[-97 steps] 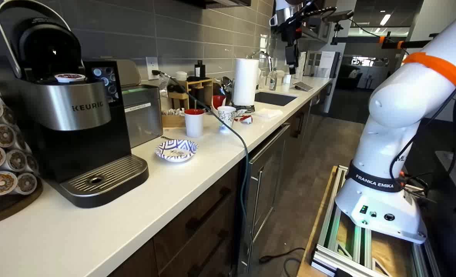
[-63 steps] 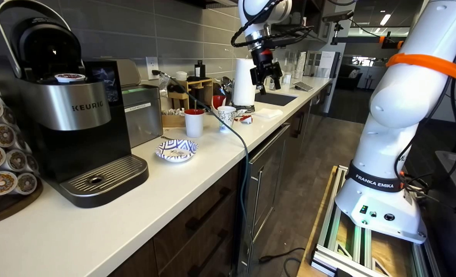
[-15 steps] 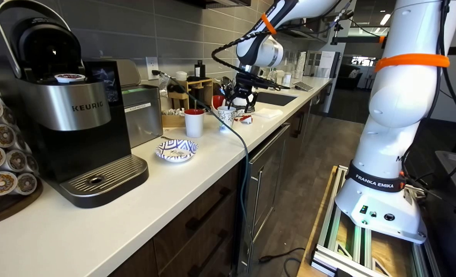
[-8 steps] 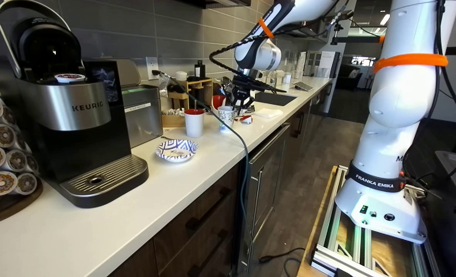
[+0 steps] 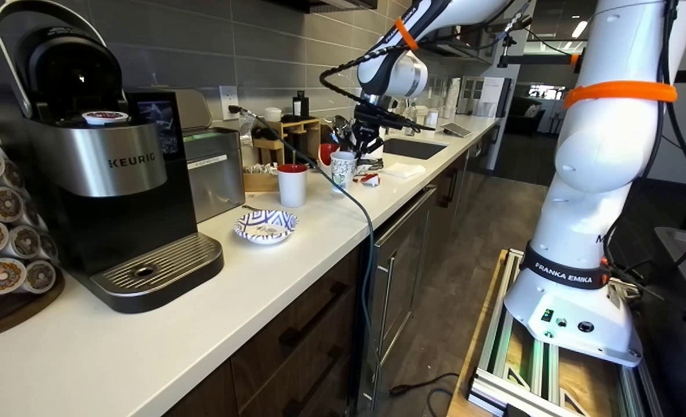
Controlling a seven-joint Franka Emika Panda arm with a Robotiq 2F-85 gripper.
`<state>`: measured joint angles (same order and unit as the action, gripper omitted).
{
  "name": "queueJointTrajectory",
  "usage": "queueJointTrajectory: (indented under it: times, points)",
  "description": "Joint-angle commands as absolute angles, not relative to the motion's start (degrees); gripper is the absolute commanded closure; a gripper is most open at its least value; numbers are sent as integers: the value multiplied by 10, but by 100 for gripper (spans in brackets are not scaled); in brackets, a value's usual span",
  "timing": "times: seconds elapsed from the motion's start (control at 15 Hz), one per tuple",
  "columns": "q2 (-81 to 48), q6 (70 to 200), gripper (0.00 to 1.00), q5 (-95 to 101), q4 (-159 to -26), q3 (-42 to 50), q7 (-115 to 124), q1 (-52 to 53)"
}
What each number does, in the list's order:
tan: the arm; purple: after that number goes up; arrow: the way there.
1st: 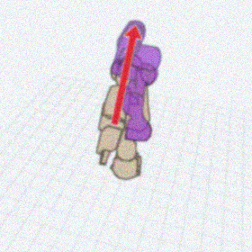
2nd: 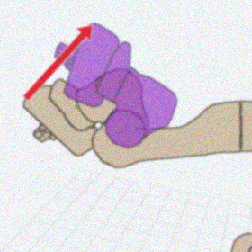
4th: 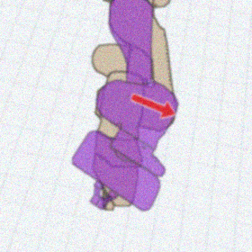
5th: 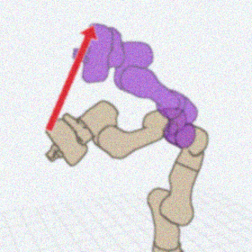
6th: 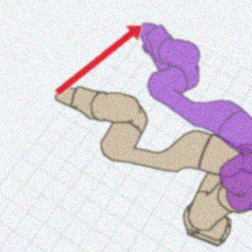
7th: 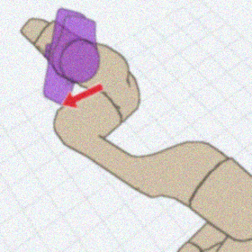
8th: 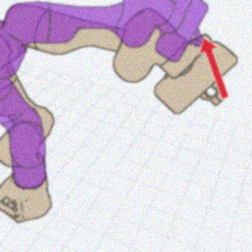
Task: Put the paper cup inside the cabinet
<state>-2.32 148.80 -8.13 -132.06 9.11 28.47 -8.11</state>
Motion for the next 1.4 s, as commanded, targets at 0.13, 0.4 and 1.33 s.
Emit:
queueJointTrajectory:
  times: [0.13, 0.4, 1.33]
  points:
    - [98, 1406, 99, -143, -1356, 104, 84, -93]
    - [187, 1292, 99, -166, -1364, 132, -59, -89]
    - [273, 1131, 96, -155, -1340, 130, -82, -84]
